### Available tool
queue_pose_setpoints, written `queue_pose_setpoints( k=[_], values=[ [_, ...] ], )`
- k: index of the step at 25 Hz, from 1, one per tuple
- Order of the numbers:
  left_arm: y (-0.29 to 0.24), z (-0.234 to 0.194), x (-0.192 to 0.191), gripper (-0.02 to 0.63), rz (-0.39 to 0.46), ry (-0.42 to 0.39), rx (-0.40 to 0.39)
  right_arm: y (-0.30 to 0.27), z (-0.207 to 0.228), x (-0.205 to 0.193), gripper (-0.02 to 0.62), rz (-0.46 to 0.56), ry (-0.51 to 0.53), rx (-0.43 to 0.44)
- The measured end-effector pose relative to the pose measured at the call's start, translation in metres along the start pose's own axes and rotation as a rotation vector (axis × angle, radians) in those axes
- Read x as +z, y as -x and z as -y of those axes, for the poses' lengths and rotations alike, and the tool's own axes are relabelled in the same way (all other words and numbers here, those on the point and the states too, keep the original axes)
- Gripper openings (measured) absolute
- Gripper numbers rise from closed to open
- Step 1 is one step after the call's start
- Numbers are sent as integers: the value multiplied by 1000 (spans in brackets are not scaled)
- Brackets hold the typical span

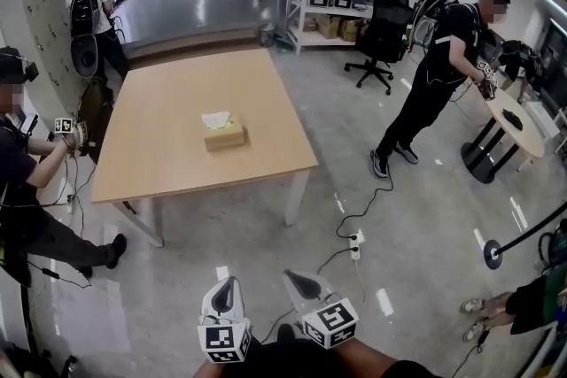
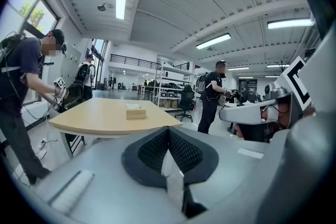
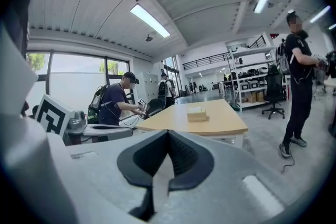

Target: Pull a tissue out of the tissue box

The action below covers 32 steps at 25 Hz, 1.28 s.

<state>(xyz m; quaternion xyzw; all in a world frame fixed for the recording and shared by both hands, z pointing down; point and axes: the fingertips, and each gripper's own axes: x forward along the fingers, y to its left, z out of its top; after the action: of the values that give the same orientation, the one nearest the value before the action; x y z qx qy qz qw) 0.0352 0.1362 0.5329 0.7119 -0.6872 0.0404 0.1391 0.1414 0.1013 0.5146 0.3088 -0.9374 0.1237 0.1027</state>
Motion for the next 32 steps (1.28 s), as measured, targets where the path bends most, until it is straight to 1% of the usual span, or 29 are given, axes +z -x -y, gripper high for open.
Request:
queue_pose_setpoints(
  k=[3,8,11,15,19,23,29,32],
  values=[
    [-4,-8,-1,18,-9,9,-3,-8,-2,0,-9,5,-31,7],
    [-14,-33,4,18,-19,19,-22,-31,-7,7,-9,-6,-27,-26],
    [-23,-57,16,18,-11,8,-41,-55,-12,18,-9,1,-26,-53],
    [-35,-100,34,18,0,-4,-58,-93,-27,35,-9,11,-21,-78],
    [-48,-128,50,18,15,-24,-102,-121,-34,50,-9,34,-24,-133],
    [-53,-144,54,18,14,-32,-140,-135,-38,57,-9,42,-23,-184],
    [-57,-160,60,18,22,-17,-159,-143,-44,64,-9,30,-6,-229],
    [-61,-169,63,18,33,-11,-156,-151,-44,71,-9,39,10,-234]
  ],
)
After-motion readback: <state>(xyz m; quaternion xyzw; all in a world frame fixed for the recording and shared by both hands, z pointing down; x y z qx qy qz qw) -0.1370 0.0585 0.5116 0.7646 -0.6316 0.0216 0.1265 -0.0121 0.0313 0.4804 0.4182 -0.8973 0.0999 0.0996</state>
